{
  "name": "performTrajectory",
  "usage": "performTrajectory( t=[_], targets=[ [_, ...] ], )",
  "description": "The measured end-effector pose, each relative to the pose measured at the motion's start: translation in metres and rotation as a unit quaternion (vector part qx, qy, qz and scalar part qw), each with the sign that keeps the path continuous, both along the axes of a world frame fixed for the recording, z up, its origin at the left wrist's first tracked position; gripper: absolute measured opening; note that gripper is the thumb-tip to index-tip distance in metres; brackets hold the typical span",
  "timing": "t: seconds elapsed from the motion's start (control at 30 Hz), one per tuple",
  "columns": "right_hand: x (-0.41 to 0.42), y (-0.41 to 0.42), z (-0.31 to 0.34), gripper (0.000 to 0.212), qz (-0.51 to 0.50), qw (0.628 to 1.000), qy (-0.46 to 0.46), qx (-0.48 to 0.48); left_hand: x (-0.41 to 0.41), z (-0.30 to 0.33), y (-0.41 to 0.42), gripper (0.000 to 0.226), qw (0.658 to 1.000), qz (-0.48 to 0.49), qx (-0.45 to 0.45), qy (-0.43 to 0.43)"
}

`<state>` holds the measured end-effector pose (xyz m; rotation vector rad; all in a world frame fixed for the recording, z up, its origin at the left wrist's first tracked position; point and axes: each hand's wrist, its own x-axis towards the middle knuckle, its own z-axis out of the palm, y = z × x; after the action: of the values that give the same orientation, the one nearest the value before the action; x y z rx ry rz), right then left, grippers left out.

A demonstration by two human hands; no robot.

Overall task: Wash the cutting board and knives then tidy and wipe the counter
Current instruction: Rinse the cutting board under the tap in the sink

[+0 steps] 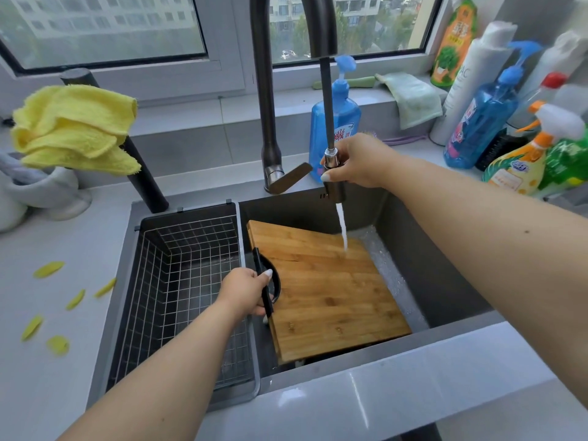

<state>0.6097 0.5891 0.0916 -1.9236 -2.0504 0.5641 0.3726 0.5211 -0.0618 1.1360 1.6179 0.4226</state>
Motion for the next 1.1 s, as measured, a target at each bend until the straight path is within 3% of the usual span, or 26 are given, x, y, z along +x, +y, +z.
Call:
performTrajectory(
  t=[0.27,0.37,0.8,1.1],
  targets=[
    [-0.033,-0.007,-0.012,0.03,0.005,0.972,0.214,-0.099,0.0,0.0,0.0,0.025,1.0,0.004,-0.003,-0.013],
    [-0.04,-0.01,-0.01,0.022,0.013,0.96,0.254,-0.116,0.0,0.001,0.001,0.024,1.0,-0.001,-0.004,-0.012],
    [-0.038,-0.029,0.001,0.032,0.031,0.939,0.287,-0.187,-0.001,0.0,0.001,0.024,1.0,-0.001,-0.007,-0.018],
    [-0.035,-0.033,0.007,0.031,0.037,0.944,0.255,-0.205,-0.001,-0.001,0.001,0.024,1.0,0.0,-0.007,-0.025]
  ],
)
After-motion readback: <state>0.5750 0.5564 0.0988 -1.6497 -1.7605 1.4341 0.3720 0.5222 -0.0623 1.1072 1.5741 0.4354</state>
